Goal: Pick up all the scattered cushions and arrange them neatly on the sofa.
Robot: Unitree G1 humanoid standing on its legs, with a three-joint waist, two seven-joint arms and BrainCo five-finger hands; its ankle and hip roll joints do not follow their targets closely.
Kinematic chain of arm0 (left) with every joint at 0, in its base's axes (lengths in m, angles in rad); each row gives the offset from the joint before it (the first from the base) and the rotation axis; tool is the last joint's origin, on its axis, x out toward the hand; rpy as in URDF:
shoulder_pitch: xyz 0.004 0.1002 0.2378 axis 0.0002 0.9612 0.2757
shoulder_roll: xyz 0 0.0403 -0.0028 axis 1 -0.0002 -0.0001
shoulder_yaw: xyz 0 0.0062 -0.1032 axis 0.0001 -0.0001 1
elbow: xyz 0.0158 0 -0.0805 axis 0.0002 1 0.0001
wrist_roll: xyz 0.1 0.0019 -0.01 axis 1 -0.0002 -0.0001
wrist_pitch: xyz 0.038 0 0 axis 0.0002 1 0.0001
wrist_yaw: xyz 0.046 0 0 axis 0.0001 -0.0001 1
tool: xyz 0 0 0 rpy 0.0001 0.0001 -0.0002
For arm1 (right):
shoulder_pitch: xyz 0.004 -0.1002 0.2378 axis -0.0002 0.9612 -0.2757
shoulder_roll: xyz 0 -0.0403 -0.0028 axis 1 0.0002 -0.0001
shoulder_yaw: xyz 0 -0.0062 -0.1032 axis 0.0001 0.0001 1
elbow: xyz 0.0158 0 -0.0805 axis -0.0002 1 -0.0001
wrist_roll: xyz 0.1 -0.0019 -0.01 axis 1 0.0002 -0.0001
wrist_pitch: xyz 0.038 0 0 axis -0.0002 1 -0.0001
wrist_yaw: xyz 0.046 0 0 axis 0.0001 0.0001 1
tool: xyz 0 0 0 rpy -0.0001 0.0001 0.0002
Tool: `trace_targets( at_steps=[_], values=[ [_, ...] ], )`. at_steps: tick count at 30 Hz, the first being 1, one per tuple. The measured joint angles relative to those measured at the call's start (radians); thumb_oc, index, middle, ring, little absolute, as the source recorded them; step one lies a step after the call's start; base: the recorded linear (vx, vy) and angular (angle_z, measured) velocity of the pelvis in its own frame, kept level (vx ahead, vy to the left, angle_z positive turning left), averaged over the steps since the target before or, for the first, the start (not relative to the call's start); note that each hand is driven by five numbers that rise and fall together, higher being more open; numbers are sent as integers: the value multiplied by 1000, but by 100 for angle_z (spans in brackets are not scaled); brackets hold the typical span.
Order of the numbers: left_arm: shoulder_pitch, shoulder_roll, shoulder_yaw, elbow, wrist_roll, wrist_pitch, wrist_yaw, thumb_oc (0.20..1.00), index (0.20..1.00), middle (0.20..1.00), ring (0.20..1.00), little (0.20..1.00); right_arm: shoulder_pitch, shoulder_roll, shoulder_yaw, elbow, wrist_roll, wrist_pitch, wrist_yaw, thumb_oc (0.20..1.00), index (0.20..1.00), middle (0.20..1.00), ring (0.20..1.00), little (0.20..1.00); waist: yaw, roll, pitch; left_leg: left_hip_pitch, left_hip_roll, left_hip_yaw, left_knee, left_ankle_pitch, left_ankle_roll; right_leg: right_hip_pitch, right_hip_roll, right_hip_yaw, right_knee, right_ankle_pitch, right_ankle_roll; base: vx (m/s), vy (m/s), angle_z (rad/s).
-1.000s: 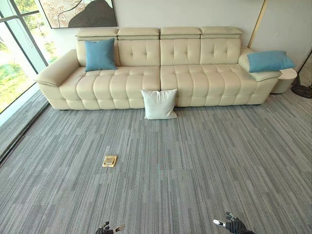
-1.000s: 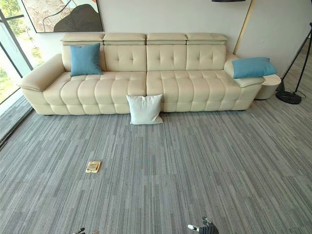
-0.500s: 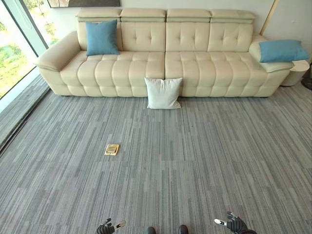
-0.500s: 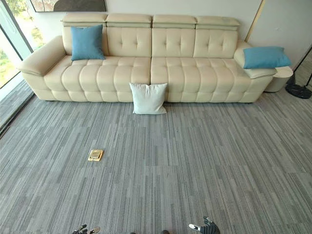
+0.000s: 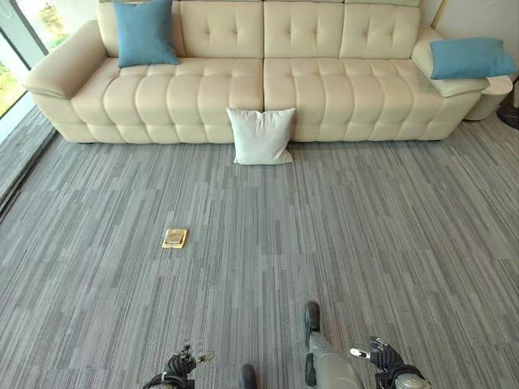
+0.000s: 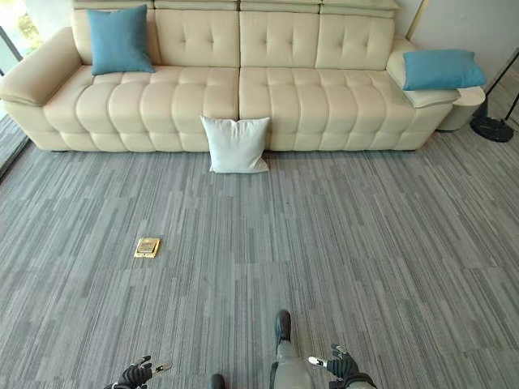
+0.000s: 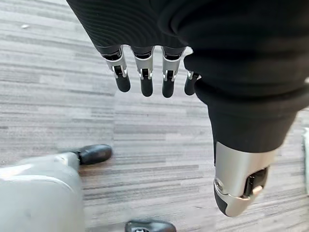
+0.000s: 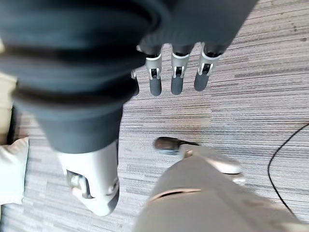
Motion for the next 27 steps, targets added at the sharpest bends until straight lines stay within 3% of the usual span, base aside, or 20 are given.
trace_targets(
  at_steps=[1, 2, 4, 5, 7, 9, 10, 12, 13, 16, 17, 18, 19, 20, 21, 22, 23, 24, 26, 27],
  values=[
    [3, -8, -1, -4, 0, -3, 0, 1000, 1000, 1000, 1000, 1000, 1, -4, -3, 16, 0, 0, -1, 1000, 1000, 1000, 1000, 1000, -2, 17, -4, 18, 22, -10, 0, -16, -15, -3, 15, -5, 33, 29, -12, 445, -216, 58],
    [21, -29, -2, -5, 1, -5, 0, 1000, 1000, 1000, 1000, 1000, 20, -20, -3, 41, 0, 1, 0, 1000, 1000, 1000, 1000, 1000, -12, 68, -32, 36, 95, -35, 1, -44, -47, 14, 77, -34, 51, 40, -27, 444, -217, 42],
    [30, -45, -2, -4, 3, -8, 0, 1000, 1000, 1000, 1000, 1000, 22, -41, -3, 41, -1, 1, 1, 1000, 1000, 1000, 1000, 1000, -13, 111, -57, 47, 141, -35, 8, -39, -55, 37, 127, -53, 34, 45, -38, 204, -118, 23],
    [36, -50, -2, 0, 14, -8, 0, 1000, 1000, 1000, 1000, 1000, 21, -51, 0, 35, -1, 1, 0, 1000, 1000, 1000, 1000, 1000, -14, 111, -64, 47, 154, -35, 8, -33, -61, 42, 141, -58, 24, 55, -52, 262, -167, 10],
    [32, -52, -2, -1, 31, -9, 0, 1000, 1000, 1000, 1000, 1000, -3, -75, -7, 25, -1, -5, 0, 1000, 1000, 1000, 1000, 1000, -12, 114, -71, 54, 173, -37, 47, -1, -101, 80, 165, -61, 6, 59, -125, 310, -212, 7],
    [32, -53, -2, -1, 31, -10, 0, 1000, 1000, 1000, 1000, 1000, -8, -81, -4, 19, -1, -6, 0, 1000, 1000, 1000, 1000, 1000, -10, 95, -80, 18, 169, -50, 161, -1, -140, 126, 169, -57, -33, 60, -134, 246, -189, -1],
    [28, -54, -1, 3, 30, -10, 0, 1000, 1000, 1000, 1000, 1000, -8, -78, -8, 13, 0, -6, 0, 1000, 1000, 1000, 1000, 1000, -10, 87, -79, -25, 169, -67, 277, -10, -191, 152, 171, -52, -53, 49, -149, 107, -103, -4],
    [22, -53, -1, -3, 30, -9, -1, 1000, 1000, 1000, 1000, 1000, -5, -70, -3, 14, 1, -6, 1, 1000, 1000, 1000, 1000, 1000, 0, 72, -75, -119, 151, -108, 495, -7, -225, 179, 165, -51, -52, 43, -177, 148, -116, -7],
    [24, -60, -1, -2, 30, -9, -1, 1000, 1000, 1000, 1000, 1000, -15, -74, 2, 21, 1, -3, 1, 1000, 1000, 1000, 1000, 1000, 8, 64, -69, -184, 140, -126, 639, 15, -253, 196, 169, -45, -46, 37, -231, 212, -133, -17],
    [24, -66, -1, 4, 30, -6, -1, 1000, 1000, 1000, 1000, 1000, -24, -76, 4, 19, 1, -3, 1, 1000, 1000, 1000, 1000, 1000, 11, 73, -64, -252, 116, -139, 777, 75, -263, 218, 174, -25, -45, 27, -269, 197, -86, -22],
    [9, -61, -2, 3, 30, -6, -1, 1000, 1000, 1000, 1000, 1000, -26, -72, 16, 25, 1, -3, 1, 1000, 1000, 1000, 1000, 1000, 15, 55, -46, -290, 100, -95, 827, 73, -227, 240, 155, -22, -46, 18, -279, 371, 0, 1],
    [-4, -59, -1, 2, 30, -6, -1, 1000, 1000, 1000, 1000, 1000, -39, -71, 22, 25, 1, -3, 1, 1000, 1000, 1000, 1000, 1000, 15, 54, -35, -317, 93, -73, 816, 66, -219, 254, 147, -22, -46, 5, -277, 474, 26, 35],
    [-17, -46, -3, -5, 30, -7, -2, 1000, 1000, 1000, 1000, 1000, -47, -56, 21, 33, 1, 5, 0, 1000, 1000, 1000, 1000, 1000, 15, 27, -17, -349, 101, -4, 651, 17, -182, 276, 122, -19, -46, -14, -266, 640, 119, 45],
    [-19, -42, 0, -3, 25, -17, -3, 1000, 1000, 1000, 1000, 1000, -61, -50, 23, 31, 0, 13, 1, 1000, 1000, 1000, 1000, 1000, 46, -1, -3, -351, 97, 27, 313, 20, -152, 283, 99, -10, -50, -33, -239, 451, 139, 28],
    [-36, -36, -4, -10, 22, -18, 1, 1000, 1000, 1000, 1000, 1000, -82, -59, 23, 32, 0, 9, 0, 1000, 1000, 1000, 1000, 1000, 67, 27, 10, -347, 125, 9, -10, 69, -147, 304, 112, -1, -53, -47, -220, 471, 147, 2],
    [-37, -35, -21, 0, 26, -10, -1, 1000, 1000, 1000, 1000, 1000, -106, -78, 23, 33, 0, 9, -2, 1000, 1000, 1000, 1000, 1000, 82, 73, 44, -417, 183, -33, -8, 119, -168, 351, 152, -1, -54, -65, -205, 363, 105, -28],
    [-16, -39, -21, 11, 26, -5, 0, 1000, 1000, 1000, 1000, 1000, -103, -80, 24, 32, 0, 9, -1, 1000, 1000, 1000, 1000, 1000, 99, 96, 40, -430, 214, -28, -7, 123, -173, 383, 162, 6, -54, -80, -206, 468, 172, -33],
    [2, -42, -18, 12, 22, -2, 1, 1000, 1000, 1000, 1000, 1000, -90, -79, 27, 31, 0, 4, -2, 1000, 1000, 1000, 1000, 1000, 106, 103, 32, -434, 218, -19, -6, 123, -175, 417, 155, 10, -54, -93, -208, 476, 205, -43],
    [5, -42, -9, 35, 23, 1, 0, 1000, 1000, 1000, 1000, 1000, -81, -68, 39, 34, 0, -5, -2, 1000, 1000, 1000, 1000, 1000, 112, 94, 8, -449, 194, 22, 1, 126, -165, 438, 115, 27, -53, -135, -166, 465, 245, -59],
    [30, -43, 9, 45, 23, 8, 1, 1000, 1000, 1000, 1000, 1000, -56, -55, 41, 36, -1, -4, -2, 1000, 1000, 1000, 1000, 1000, 120, 70, -27, -406, 151, 25, 1, 135, -119, 451, 60, 62, -53, -163, -123, 522, 308, -82]
  ],
)
